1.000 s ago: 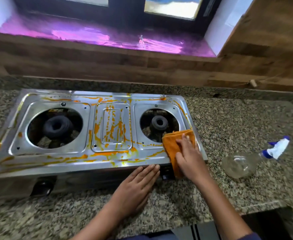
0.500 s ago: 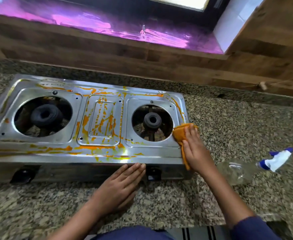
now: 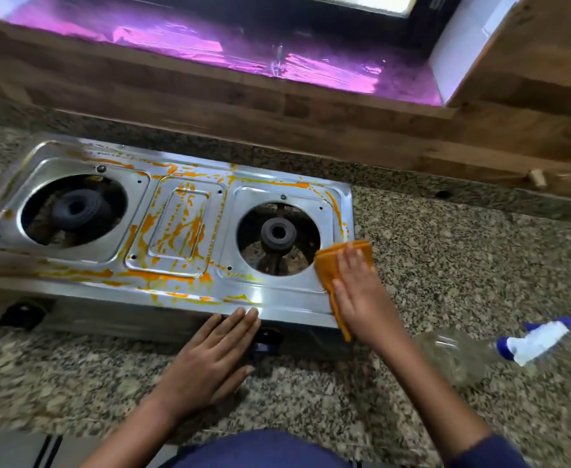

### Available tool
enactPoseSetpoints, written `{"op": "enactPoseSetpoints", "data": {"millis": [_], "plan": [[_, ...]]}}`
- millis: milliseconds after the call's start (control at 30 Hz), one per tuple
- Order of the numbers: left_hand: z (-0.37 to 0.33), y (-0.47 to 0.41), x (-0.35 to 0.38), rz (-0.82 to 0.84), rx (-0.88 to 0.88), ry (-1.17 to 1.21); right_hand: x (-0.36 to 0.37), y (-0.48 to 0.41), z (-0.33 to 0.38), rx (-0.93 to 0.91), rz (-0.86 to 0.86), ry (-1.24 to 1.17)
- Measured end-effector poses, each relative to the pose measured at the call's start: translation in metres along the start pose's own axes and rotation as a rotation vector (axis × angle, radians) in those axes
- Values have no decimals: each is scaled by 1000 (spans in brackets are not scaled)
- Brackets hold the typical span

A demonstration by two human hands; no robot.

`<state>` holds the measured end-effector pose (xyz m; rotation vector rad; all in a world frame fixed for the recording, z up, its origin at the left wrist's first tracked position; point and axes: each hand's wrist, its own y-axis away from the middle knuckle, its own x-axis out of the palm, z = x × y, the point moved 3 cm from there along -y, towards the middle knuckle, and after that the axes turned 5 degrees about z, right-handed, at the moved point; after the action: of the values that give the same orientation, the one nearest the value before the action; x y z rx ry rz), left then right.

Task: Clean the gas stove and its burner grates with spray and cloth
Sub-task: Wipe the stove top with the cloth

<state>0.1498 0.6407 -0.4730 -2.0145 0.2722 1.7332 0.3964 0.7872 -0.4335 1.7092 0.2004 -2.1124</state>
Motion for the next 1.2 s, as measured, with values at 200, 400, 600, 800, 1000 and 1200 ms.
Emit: {"op": "enactPoseSetpoints", "data": {"millis": [200,400,600,800,1000,1200], "plan": [[-17,-28,-1,-23,-89,33,9,-22,44,-90,2,68],[-37,-55,-3,-59,-145,68,17,32,35,-198,-10,29],[-56,-87,8,5,-187,26,-8,-89,4,34,-31,39],[-55,-86,6,-40,-178,19,-33,-187,-13,27,45,76],[-55,-87,7,-59,-176,3,-18,-106,-4,-56,23,28],[-55,-86,9,-59,-182,-5,-7,-73,5,-71,5,55]]}}
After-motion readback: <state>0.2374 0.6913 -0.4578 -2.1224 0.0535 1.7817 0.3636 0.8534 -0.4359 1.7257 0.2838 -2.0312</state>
